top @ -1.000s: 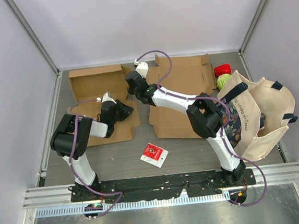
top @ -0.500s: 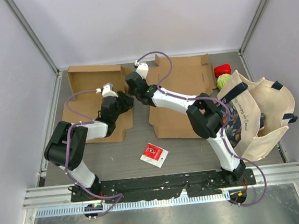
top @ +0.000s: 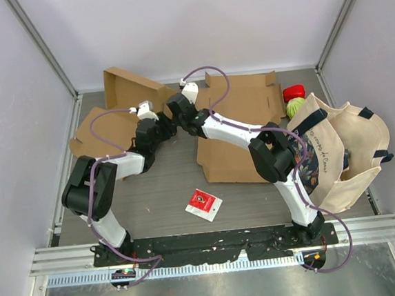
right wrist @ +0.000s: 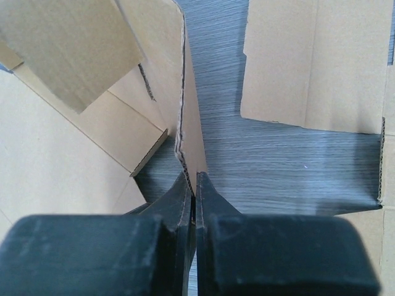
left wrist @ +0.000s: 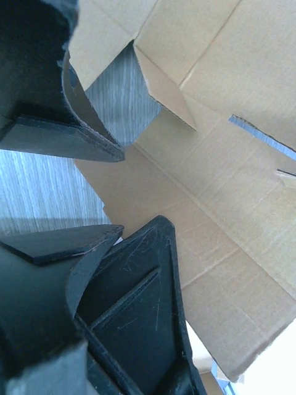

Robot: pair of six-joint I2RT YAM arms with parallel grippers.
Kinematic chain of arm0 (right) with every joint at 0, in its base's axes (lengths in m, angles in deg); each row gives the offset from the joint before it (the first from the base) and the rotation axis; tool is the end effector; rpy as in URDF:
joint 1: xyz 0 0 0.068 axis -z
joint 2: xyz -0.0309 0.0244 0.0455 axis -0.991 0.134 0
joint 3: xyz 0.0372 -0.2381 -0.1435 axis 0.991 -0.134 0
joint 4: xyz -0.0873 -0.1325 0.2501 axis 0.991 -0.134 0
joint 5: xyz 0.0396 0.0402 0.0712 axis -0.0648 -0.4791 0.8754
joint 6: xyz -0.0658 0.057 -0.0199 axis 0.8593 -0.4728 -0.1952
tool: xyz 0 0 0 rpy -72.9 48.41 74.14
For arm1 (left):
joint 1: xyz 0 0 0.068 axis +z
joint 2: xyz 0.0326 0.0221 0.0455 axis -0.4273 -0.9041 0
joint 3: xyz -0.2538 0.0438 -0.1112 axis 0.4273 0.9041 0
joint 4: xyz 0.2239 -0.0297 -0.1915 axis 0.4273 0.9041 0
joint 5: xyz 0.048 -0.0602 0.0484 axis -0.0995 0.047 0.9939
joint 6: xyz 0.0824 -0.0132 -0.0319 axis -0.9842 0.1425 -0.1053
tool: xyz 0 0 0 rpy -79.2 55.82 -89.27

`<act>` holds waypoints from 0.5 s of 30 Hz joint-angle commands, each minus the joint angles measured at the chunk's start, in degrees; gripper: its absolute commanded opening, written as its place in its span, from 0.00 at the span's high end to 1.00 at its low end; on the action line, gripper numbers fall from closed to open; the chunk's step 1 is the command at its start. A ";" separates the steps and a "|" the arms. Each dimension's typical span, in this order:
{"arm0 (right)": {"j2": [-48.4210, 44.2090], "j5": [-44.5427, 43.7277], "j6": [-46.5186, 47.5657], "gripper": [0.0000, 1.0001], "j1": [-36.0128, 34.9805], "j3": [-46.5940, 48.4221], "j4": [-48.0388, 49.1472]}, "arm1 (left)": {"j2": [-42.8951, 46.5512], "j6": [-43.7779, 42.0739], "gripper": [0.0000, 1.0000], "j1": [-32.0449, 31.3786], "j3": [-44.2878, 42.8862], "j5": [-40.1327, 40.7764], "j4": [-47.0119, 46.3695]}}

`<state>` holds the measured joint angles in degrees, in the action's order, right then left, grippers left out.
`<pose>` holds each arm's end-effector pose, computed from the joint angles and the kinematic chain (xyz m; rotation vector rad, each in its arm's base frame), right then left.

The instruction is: Fold the paper box

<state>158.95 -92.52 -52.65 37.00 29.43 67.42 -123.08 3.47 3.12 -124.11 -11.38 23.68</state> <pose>0.4398 0.3943 0.2020 0.1520 2.1029 0.3980 0.3992 -0.1543 0.1514 -0.2860 1.8769 -0.6025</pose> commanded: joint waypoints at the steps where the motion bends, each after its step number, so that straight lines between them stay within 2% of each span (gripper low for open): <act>1: -3.97 1.28 3.73 0.94 -1.28 3.75 2.43 | 6.90 2.98 0.53 -0.15 1.97 0.13 3.81; 3: -4.32 2.59 6.54 0.94 -1.28 2.70 4.18 | 11.13 4.56 0.57 -0.15 3.92 0.83 8.80; 7: -5.29 3.47 12.69 0.93 -1.28 -0.72 6.82 | 21.24 10.09 0.67 0.37 3.48 17.91 31.18; 8: -5.47 4.26 13.40 0.93 -1.20 -1.25 8.05 | 21.61 11.06 0.71 1.94 3.57 19.19 32.54; 10: -5.73 4.88 14.72 0.92 -1.11 -1.96 9.02 | 20.22 12.73 0.78 6.32 3.48 17.46 33.60; 11: -5.65 5.40 15.16 0.93 -1.11 -1.96 9.20 | 19.34 14.14 0.85 8.18 2.78 16.05 35.18; 13: -5.56 6.20 16.30 0.92 -1.11 -2.05 9.73 | 16.70 15.73 0.89 13.53 1.64 11.23 33.99; 14: -5.47 6.03 16.65 0.92 -1.11 -1.96 9.90 | 13.82 15.99 0.94 15.04 0.94 7.37 33.44; 15: -5.47 6.02 17.18 0.93 -1.11 -2.05 9.99 | 12.49 15.82 0.96 16.10 0.06 6.64 33.70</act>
<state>157.56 -87.79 -39.76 36.13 27.36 73.34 -104.46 15.69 13.15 -121.13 -0.51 52.20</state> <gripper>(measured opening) 0.078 0.074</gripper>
